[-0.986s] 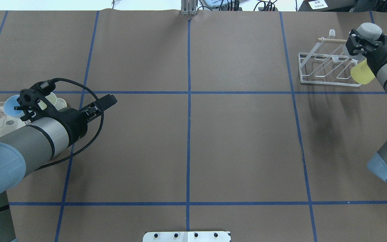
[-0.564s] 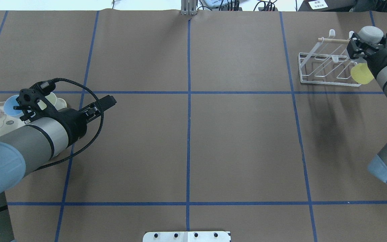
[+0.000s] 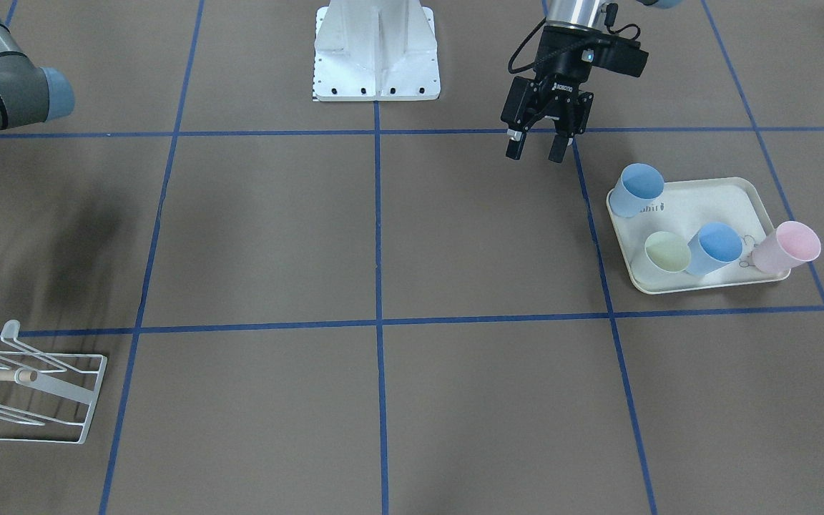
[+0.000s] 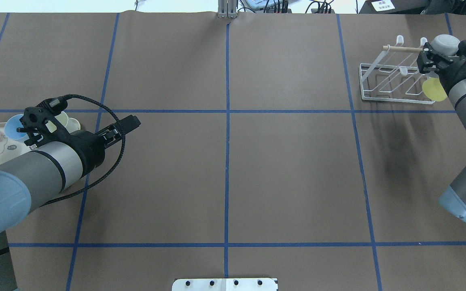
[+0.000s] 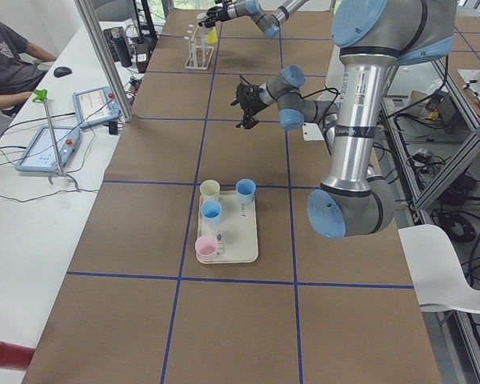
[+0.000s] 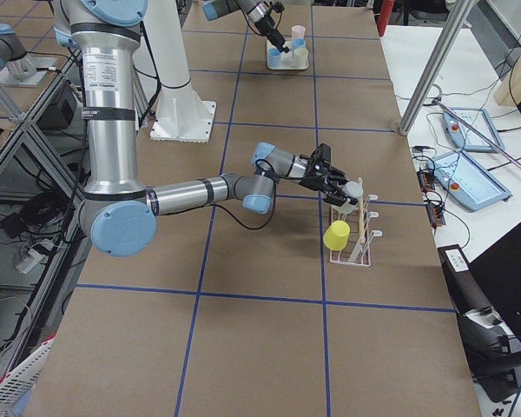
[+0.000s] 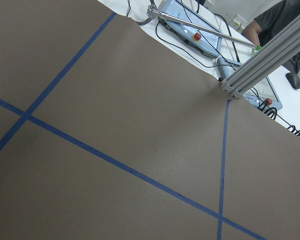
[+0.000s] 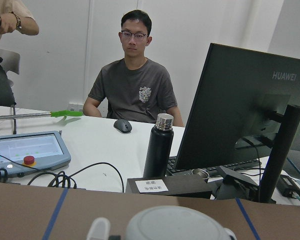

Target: Transfer IKEA cup to right arm and place on rack

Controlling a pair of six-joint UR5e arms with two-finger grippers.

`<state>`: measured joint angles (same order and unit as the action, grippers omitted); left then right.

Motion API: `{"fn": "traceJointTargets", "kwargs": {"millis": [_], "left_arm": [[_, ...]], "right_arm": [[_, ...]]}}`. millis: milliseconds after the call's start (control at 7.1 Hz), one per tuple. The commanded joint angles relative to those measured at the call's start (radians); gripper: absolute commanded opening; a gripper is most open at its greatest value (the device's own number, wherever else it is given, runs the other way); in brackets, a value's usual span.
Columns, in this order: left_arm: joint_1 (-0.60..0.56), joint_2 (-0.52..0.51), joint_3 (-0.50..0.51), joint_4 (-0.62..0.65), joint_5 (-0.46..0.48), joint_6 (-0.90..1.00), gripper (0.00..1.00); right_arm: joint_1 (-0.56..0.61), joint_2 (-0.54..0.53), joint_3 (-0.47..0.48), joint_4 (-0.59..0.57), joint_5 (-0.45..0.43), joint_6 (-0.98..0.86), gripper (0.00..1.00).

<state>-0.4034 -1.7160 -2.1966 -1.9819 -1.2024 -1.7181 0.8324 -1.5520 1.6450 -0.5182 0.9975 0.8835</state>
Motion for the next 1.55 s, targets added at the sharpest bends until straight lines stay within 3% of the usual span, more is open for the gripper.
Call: {"fn": "traceJointTargets", "kwargs": {"millis": [0,846,1127,1409], "left_arm": [[0.0,0.0,0.0,0.0,-0.005,0.0,1.0],[0.0,-0.002,0.003,0.0,-0.005,0.0,1.0],[0.0,-0.004,0.0,0.0,-0.005,-0.002,1.0],[0.0,-0.004,-0.002,0.0,-0.005,0.0,1.0]], "right_arm": [[-0.004,-0.002,-0.002,0.001,0.0,0.0,0.0],[-0.03,0.001,-0.068,0.013,0.001,0.0,0.0],[-0.029,0.001,-0.062,0.015,0.007,-0.001,1.0],[-0.024,0.0,-0.054,0.021,0.01,-0.064,1.0]]}}
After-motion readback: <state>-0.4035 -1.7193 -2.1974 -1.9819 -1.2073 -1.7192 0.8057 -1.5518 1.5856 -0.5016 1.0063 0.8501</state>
